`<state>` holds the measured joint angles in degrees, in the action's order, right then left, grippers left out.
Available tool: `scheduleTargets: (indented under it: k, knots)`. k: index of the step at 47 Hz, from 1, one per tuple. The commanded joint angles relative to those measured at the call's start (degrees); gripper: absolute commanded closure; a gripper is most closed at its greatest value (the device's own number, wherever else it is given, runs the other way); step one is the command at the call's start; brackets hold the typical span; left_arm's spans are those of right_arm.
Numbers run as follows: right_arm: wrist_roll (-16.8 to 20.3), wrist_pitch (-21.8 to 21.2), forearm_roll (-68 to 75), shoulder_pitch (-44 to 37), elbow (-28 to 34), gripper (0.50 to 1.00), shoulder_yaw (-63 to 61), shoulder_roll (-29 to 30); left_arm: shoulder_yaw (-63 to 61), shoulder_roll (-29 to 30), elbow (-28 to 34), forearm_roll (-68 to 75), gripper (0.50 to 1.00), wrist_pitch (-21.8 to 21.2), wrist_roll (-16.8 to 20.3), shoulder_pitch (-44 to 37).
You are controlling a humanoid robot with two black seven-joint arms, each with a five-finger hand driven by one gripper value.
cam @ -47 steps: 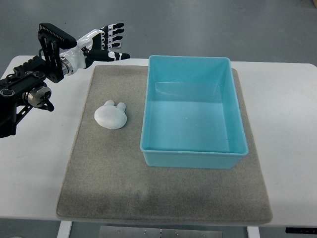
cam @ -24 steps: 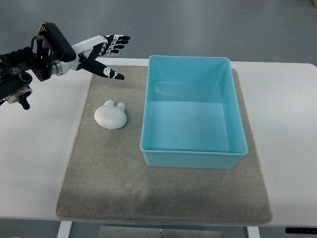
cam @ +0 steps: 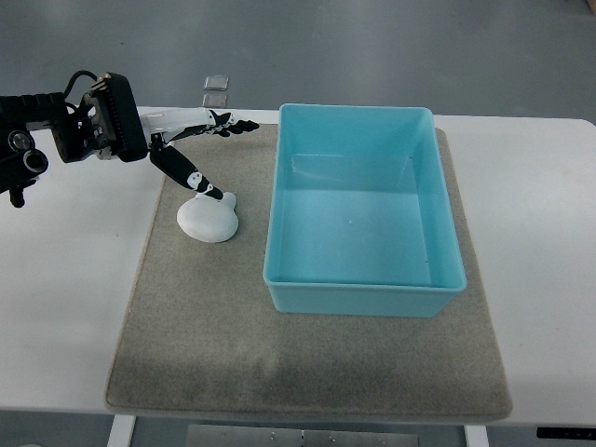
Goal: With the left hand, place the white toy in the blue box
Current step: 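Lower the left hand and close its fingers around the white rabbit toy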
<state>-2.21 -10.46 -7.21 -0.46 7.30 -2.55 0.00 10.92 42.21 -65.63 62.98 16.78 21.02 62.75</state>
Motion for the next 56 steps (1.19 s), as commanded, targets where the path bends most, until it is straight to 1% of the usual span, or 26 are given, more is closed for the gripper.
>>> scheduleTargets:
  k: [1, 9, 15, 19, 32, 40, 45, 47, 48, 50, 54, 56]
  knots:
    - [0.01, 0.00, 0.00, 0.03, 0.00, 0.564, 0.00, 0.00, -0.03, 1.47, -2.83, 4.34, 0.508, 0.00, 0.08, 0.00]
    - [0.01, 0.00, 0.00, -0.06, 0.00, 0.564, 0.00, 0.00, -0.03, 3.49, -6.62, 11.20, 0.508, 0.09, 0.16, -0.09]
    - [0.01, 0.00, 0.00, 0.03, 0.00, 0.564, 0.00, 0.00, -0.11, 3.67, -7.24, 13.75, 0.508, 1.41, 0.16, -0.26]
    - [0.01, 0.00, 0.00, 0.03, 0.00, 0.564, 0.00, 0.00, -0.11, 3.49, -7.24, 15.77, 0.508, 1.50, 0.08, -0.79]
    - [0.01, 0.00, 0.00, 0.02, 0.00, 0.564, 0.00, 0.00, -0.11, 2.70, -5.83, 20.34, 0.514, 0.44, -0.36, -2.46]
    - [0.01, 0.00, 0.00, 0.03, 0.00, 0.564, 0.00, 0.00, -0.11, 0.59, -3.72, 24.12, 0.519, -2.72, -0.45, -3.78]
    - [0.01, 0.00, 0.00, 0.02, 0.00, 0.564, 0.00, 0.00, -0.11, 0.33, -3.72, 24.30, 0.527, -3.34, -0.45, -4.31]
    - [0.01, 0.00, 0.00, 0.03, 0.00, 0.564, 0.00, 0.00, -0.11, 0.33, -3.72, 24.30, 0.542, -3.42, -0.45, -4.31]
    - [0.01, 0.00, 0.00, 0.03, 0.00, 0.564, 0.00, 0.00, -0.11, 0.33, -3.72, 24.30, 0.566, -3.42, -0.45, -4.31]
    - [0.01, 0.00, 0.00, 0.03, 0.00, 0.564, 0.00, 0.00, -0.11, 0.33, -3.72, 24.30, 0.587, -3.42, -0.45, -4.31]
    - [0.01, 0.00, 0.00, 0.03, 0.00, 0.564, 0.00, 0.00, -0.11, 0.33, -3.63, 24.39, 0.664, -3.51, -0.45, -4.22]
    - [-0.07, 0.00, 0.00, 0.03, 0.00, 0.564, 0.00, 0.00, -0.11, 0.33, -3.54, 24.39, 0.677, -3.51, -0.45, -4.22]
